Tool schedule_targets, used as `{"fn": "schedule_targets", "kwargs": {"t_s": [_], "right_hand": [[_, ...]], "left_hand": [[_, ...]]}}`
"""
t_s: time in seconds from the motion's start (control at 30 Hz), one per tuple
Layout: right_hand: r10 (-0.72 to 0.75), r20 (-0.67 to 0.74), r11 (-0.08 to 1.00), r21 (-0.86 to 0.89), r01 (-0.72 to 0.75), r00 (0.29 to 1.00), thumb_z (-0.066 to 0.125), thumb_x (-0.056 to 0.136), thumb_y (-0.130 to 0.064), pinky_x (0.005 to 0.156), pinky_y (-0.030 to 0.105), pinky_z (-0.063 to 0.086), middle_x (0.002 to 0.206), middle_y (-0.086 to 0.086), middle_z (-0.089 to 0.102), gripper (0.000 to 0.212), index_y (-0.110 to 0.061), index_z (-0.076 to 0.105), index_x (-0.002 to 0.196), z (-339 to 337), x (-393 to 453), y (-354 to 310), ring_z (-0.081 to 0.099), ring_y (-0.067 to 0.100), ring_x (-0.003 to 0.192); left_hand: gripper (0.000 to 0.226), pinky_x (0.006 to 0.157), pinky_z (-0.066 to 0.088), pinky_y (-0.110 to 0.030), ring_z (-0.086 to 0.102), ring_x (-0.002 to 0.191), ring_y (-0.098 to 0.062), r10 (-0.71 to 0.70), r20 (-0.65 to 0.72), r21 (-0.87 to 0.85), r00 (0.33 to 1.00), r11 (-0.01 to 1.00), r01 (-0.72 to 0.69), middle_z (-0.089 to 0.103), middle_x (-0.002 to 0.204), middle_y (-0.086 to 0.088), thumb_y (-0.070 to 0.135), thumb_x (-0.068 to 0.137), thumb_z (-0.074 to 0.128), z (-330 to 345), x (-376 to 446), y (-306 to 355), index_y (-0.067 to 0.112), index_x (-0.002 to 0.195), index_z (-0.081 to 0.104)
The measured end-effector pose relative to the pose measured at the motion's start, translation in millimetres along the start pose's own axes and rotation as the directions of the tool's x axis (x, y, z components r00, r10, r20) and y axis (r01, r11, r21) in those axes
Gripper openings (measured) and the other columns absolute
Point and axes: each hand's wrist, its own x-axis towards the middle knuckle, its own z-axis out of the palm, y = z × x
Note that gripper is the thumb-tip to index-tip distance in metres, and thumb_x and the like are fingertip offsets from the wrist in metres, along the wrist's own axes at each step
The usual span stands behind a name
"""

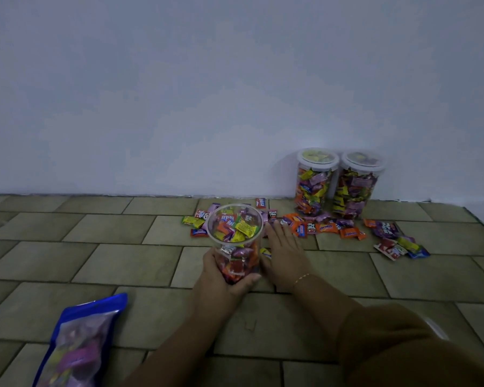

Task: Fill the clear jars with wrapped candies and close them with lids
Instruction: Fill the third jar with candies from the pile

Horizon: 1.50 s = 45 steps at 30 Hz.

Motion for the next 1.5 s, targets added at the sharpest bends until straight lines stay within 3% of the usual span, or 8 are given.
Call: {"fn": "schedule_targets", "kwargs": {"t_s": [0.13,0.3,0.77,0.87,1.03,1.27,1.4,1.5], "right_hand": [[-0.041,-0.037,0.999,0.003,0.041,0.998,0.040,0.095,-0.044,0.116,0.038,0.017,0.147,0.007,0.033,0.051,-0.018,0.037,0.139,2.9,0.3,0.6,0.022,0.025,0.139],[0.025,-0.211,1.000,-0.002,-0.026,0.977,0.054,0.087,-0.037,0.087,0.040,0.041,0.110,0.011,0.056,0.032,-0.015,0.062,0.108,3.2,-22.2,-11.4,0.051,0.032,0.108],[0.287,-0.013,0.958,0.019,-0.286,0.958,0.043,0.096,-0.028,0.078,0.035,0.047,0.120,0.010,0.048,0.030,-0.014,0.046,0.122,-25.9,-65.7,-4.2,0.058,0.027,0.098],[0.410,0.001,0.886,0.237,-0.398,0.912,0.054,0.091,-0.024,0.081,0.030,0.046,0.110,0.009,0.058,0.025,-0.011,0.057,0.112,-34.6,-68.1,-5.6,0.058,0.023,0.096],[0.581,-0.150,0.614,0.725,-0.310,0.800,0.058,0.086,-0.017,0.052,0.020,0.038,0.063,-0.003,0.054,0.009,-0.010,0.065,0.086,-65.7,-57.2,-19.5,0.051,0.014,0.059],[0.372,-0.460,0.648,0.751,0.129,0.806,0.060,0.089,-0.013,0.055,0.006,0.037,0.071,-0.010,0.054,0.008,-0.012,0.062,0.097,-122.8,-38.5,-78.7,0.052,-0.005,0.060],[0.148,-0.453,0.866,0.489,0.106,0.879,0.056,0.091,-0.022,0.073,0.025,0.043,0.085,-0.002,0.057,0.019,-0.013,0.067,0.103,-119.0,-32.3,-97.9,0.053,0.011,0.078],[0.055,-0.463,0.952,0.290,0.093,0.884,0.049,0.095,-0.035,0.066,0.025,0.040,0.083,0.000,0.059,0.027,-0.016,0.069,0.093,-110.7,-31.9,-103.4,0.052,0.015,0.075]], "left_hand": [[0.099,0.078,0.041,-0.023,0.053,0.109,-0.013,-0.014,0.023,0.002,1.000,1.000,0.014,0.051,0.120,0.010,0.069,0.050,0.066,-0.4,0.0,1.2,0.021,0.130,0.032],[0.100,0.079,0.043,-0.026,0.056,0.111,-0.018,-0.017,0.022,0.010,1.000,1.000,0.017,0.055,0.126,0.003,0.073,0.050,0.063,-1.5,0.8,-1.0,0.022,0.130,0.032],[0.099,0.082,0.049,-0.033,0.059,0.108,-0.024,-0.033,0.035,0.048,0.999,0.998,0.031,0.058,0.124,0.003,0.078,0.054,0.063,1.3,-3.4,-1.0,0.026,0.132,0.030],[0.093,0.081,0.048,-0.031,0.059,0.109,-0.022,-0.029,0.041,0.044,0.999,0.999,0.027,0.058,0.124,0.005,0.072,0.060,0.069,-1.6,-3.2,-2.7,0.027,0.132,0.030],[0.095,0.085,0.048,-0.033,0.057,0.113,-0.022,-0.020,0.064,0.030,0.998,0.999,0.018,0.055,0.130,0.005,0.071,0.060,0.069,-2.0,-1.0,-5.0,0.027,0.135,0.028],[0.089,0.082,0.048,-0.033,0.058,0.110,-0.021,-0.029,0.090,-0.009,0.995,1.000,0.030,0.058,0.127,0.007,0.064,0.063,0.073,-2.7,3.5,-7.6,0.028,0.133,0.031],[0.089,0.079,0.047,-0.031,0.058,0.108,-0.019,-0.002,0.106,-0.023,0.994,1.000,0.004,0.057,0.125,0.006,0.065,0.064,0.071,-3.4,2.2,-8.4,0.027,0.133,0.031],[0.086,0.078,0.048,-0.032,0.059,0.105,-0.019,0.003,0.117,-0.024,0.993,1.000,0.000,0.058,0.122,0.005,0.066,0.065,0.069,-4.2,1.6,-10.7,0.027,0.131,0.031]]}}
